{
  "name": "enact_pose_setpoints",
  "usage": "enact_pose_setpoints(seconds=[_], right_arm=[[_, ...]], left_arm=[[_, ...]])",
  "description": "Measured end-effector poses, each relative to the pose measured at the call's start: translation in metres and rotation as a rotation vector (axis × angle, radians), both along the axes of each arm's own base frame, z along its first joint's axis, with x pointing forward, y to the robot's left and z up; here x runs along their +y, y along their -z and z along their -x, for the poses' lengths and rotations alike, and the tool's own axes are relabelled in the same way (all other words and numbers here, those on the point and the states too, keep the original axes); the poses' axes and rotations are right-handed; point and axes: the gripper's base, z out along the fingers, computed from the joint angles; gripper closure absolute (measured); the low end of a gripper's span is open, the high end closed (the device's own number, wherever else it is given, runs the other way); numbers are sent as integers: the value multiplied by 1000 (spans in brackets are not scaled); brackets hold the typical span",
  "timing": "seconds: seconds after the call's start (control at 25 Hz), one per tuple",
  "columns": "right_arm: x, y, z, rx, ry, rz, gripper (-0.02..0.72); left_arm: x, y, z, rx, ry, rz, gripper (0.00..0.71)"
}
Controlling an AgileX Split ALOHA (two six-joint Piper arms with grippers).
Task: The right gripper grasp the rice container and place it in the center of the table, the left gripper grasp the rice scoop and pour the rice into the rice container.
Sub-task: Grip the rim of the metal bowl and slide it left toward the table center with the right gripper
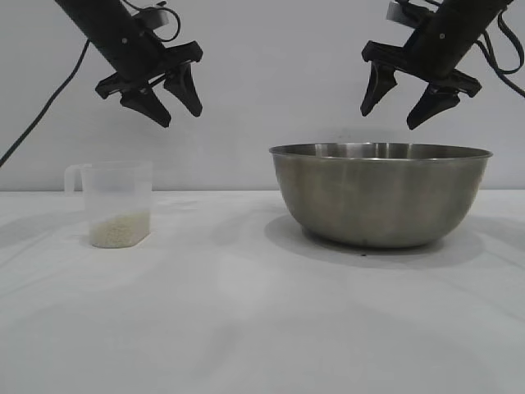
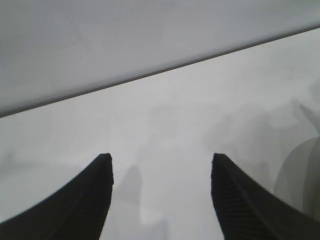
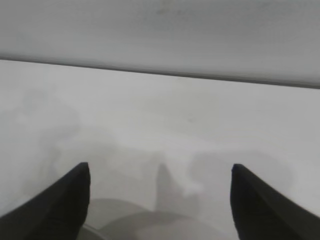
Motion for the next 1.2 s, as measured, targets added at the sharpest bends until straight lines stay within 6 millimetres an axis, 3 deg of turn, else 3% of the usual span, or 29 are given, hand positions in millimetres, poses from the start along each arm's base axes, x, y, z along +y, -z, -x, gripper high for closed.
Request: enact_pose_setpoints(seconds=[0.56,0.92,1.2], right_arm=[[-7,2,7,84,-32,-5,204],[-45,-53,40,206,-66,11,204],[-49,-53,55,348,-87,51,204]], left_arm=[[0,0,0,4,2,0,331],[0,0,0,5,4,0,331],[0,-3,2,4,8,1,331]])
